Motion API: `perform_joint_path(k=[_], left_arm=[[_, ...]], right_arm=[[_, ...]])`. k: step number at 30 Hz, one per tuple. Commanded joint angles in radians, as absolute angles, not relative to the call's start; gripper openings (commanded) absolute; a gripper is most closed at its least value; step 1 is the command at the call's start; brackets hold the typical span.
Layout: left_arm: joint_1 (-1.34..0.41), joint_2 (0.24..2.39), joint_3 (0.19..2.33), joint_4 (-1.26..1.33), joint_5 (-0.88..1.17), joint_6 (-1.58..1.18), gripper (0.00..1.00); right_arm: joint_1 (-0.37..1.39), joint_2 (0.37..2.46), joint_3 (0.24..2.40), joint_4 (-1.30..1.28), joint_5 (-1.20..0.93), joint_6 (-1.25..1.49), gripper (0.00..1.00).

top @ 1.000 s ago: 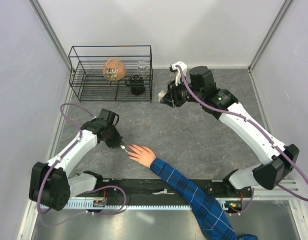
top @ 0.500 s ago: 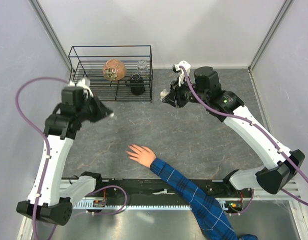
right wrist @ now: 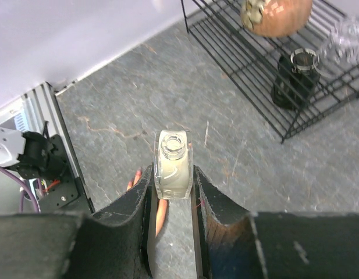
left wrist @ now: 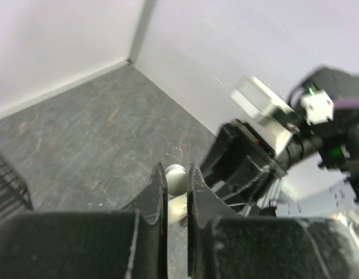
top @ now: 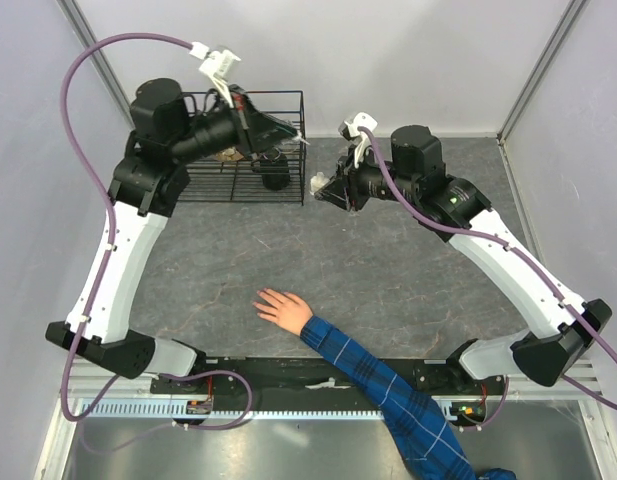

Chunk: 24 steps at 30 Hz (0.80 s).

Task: Paint the nails

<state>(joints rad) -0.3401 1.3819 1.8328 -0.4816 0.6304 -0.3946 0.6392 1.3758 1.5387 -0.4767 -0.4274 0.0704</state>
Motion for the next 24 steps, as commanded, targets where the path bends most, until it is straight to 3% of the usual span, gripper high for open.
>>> perform_joint_path(k=[1,24], left_arm=[[-0.465,1.413,1.959,-0.595,0.622,-0.168,0.02],[-0.500,1.442,2.006,-0.847,0.566,-0.117,0.02]], right_arm=[[0.664,1.377,1.605,-0.422,-0.472,0.054,0.00],[0.749,1.376,1.618,-0.514,-0.259,-0.043,0.00]])
